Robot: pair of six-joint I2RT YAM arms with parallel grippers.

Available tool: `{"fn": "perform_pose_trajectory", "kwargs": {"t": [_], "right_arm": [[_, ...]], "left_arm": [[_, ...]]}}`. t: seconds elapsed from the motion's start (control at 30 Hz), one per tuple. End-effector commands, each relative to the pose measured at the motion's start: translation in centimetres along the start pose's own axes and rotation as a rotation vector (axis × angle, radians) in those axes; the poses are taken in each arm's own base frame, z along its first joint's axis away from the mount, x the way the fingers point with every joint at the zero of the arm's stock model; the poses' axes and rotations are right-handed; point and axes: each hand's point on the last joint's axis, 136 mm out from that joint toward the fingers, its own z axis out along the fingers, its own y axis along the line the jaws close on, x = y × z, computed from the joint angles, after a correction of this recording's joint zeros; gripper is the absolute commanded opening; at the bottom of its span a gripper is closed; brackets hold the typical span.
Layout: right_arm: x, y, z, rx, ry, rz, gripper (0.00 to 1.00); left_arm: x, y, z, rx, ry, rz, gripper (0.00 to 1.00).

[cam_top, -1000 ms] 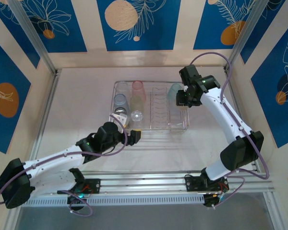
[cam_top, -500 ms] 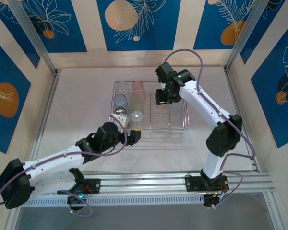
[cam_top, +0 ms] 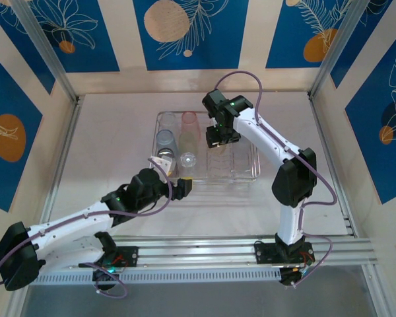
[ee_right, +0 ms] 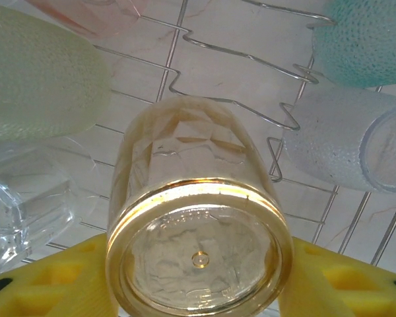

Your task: Load the cups into the dish rack

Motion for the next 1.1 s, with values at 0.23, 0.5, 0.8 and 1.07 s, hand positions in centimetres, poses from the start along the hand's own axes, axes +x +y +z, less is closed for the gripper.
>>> {"fn": "perform_pose_trajectory", "kwargs": {"t": [0.23,0.5,0.8,1.07], "right_arm": [[0.3,-0.9,-0.1,0.009,0.023,0.008,0.72],[0.4,-1.1,-0.9,-0.008,0.016,0.013,0.79],[2.1,-3.0,-4.5,-0.139,-0.051,0.143,0.71],[6.5,-7.0,-3.4,-0.229,0.021,0.295,0.58]], "left_arm": [[0.3,0.6,0.1,-0.021,0.008,-0.005,0.90],[0.5,0.6,0.3,-0.022,0.015,-0.010,0.90],[0.7,0.8,0.3,-0.026,0.018,-0.009,0.90],[0.7,0.5,0.7,-0.015,0.016,-0.003,0.90]]}}
